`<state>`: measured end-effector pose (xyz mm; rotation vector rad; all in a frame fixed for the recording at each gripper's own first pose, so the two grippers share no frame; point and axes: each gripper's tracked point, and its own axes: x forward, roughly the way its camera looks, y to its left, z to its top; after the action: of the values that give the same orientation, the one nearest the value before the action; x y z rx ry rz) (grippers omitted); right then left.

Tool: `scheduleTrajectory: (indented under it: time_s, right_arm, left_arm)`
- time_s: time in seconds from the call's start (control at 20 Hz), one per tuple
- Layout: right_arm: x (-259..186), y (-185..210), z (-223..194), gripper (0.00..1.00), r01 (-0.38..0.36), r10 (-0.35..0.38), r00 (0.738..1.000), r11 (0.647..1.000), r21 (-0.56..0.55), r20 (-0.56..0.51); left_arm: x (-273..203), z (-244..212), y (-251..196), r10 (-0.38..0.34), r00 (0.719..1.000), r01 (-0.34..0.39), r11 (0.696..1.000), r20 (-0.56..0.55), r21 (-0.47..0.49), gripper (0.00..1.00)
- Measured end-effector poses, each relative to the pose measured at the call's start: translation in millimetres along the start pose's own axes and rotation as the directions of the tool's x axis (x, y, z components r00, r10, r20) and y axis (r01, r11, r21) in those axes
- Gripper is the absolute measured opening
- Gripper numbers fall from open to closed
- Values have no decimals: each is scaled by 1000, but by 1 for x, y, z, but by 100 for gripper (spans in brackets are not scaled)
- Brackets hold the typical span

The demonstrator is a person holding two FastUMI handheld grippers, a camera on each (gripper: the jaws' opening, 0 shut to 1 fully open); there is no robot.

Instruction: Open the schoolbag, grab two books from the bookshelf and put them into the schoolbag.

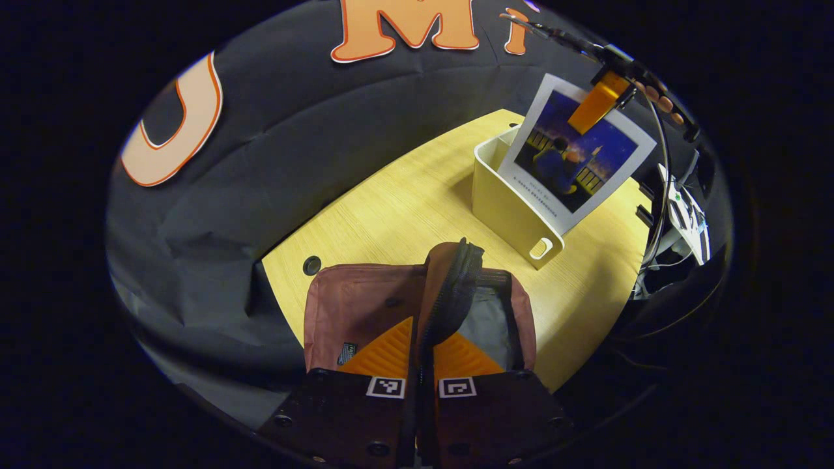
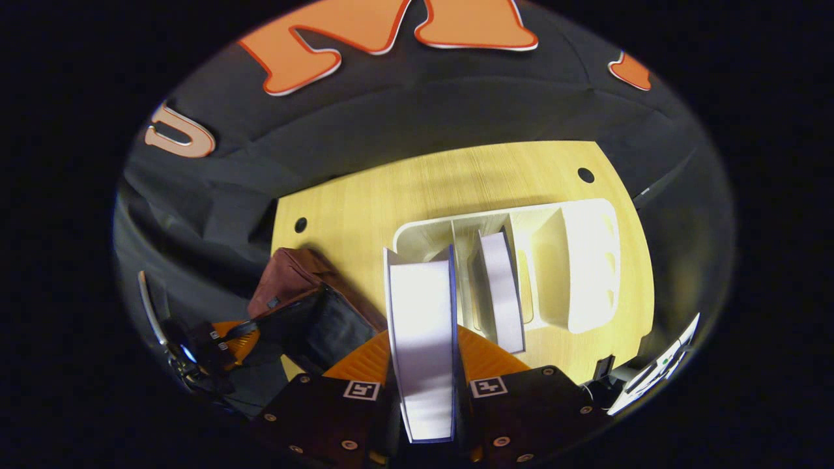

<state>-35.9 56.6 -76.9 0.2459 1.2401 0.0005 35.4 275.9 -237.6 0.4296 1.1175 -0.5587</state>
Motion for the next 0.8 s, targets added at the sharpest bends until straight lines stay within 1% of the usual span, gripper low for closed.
scheduleTrajectory:
  time_s: [0.05,0.1,0.15,0.3,0.4,0.5,0.65,0.75,0.8]
  right_arm:
    - [-10,0,-1,36,-16,16,1000,1000,7,15]
    - [-21,0,-2,27,-31,30,999,999,19,32]
    - [-29,1,-3,36,-51,50,998,998,20,47]
    - [-46,9,-15,35,-113,110,990,993,36,94]
    - [-46,25,-31,35,-181,177,980,982,45,95]
    - [-37,47,-50,34,-273,266,960,959,75,86]
    - [-7,80,-77,34,-393,387,920,907,153,64]
    - [17,98,-83,34,-438,433,899,878,192,67]
    - [28,105,-86,33,-445,441,895,872,204,70]
  left_arm:
    - [-1,0,1,2,1000,-2,1000,-4,-2,5]
    - [-1,-1,2,3,1000,-3,1000,-7,-6,5]
    - [-1,0,3,3,1000,-3,1000,-8,-10,5]
    - [0,1,1,1,1000,-1,1000,-15,-15,5]
    - [0,2,0,1,1000,-1,1000,-16,-18,5]
    - [2,3,0,4,1000,-5,1000,-12,-26,5]
    - [1,4,-2,4,1000,-5,999,-13,-34,5]
    - [-1,4,-3,7,1000,-8,999,-15,-34,5]
    - [-1,5,-2,10,1000,-11,999,-16,-36,5]
